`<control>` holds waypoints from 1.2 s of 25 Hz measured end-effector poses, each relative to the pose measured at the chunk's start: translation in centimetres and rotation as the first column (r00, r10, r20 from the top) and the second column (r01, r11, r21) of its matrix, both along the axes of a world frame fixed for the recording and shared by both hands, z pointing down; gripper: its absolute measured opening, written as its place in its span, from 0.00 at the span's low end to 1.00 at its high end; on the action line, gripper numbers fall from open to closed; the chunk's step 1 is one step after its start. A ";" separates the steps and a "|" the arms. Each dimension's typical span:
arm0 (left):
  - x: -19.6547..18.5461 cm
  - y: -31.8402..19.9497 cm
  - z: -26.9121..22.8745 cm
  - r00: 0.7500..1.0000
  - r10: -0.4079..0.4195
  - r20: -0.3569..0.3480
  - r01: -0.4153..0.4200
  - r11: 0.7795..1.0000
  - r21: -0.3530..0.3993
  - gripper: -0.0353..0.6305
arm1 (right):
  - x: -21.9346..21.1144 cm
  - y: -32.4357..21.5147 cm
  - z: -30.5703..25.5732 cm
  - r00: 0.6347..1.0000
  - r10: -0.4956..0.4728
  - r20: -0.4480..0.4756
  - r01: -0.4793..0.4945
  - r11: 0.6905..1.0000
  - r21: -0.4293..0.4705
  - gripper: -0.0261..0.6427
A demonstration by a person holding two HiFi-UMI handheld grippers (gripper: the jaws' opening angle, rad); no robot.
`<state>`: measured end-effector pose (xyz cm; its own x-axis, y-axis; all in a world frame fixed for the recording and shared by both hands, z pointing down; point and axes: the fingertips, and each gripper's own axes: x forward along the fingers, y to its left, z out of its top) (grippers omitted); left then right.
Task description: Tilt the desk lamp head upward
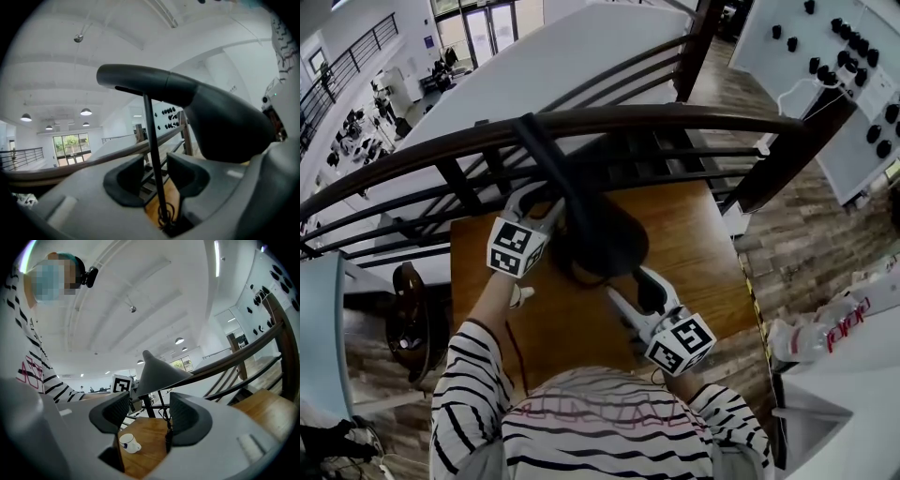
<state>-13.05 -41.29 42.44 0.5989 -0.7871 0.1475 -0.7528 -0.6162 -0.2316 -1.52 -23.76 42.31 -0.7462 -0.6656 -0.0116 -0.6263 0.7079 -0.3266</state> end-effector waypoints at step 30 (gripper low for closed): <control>-0.1 -0.3 0.3 0.996 0.031 -0.088 -0.034 0.999 -0.030 0.13 | -0.3 0.4 -3.6 1.000 -0.016 0.008 0.016 0.999 0.035 0.41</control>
<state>-13.16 -41.59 42.70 0.6356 -0.7629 0.1182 -0.7489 -0.6465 -0.1456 -1.82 -23.36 38.76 -0.7564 -0.6529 -0.0403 -0.6125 0.7285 -0.3068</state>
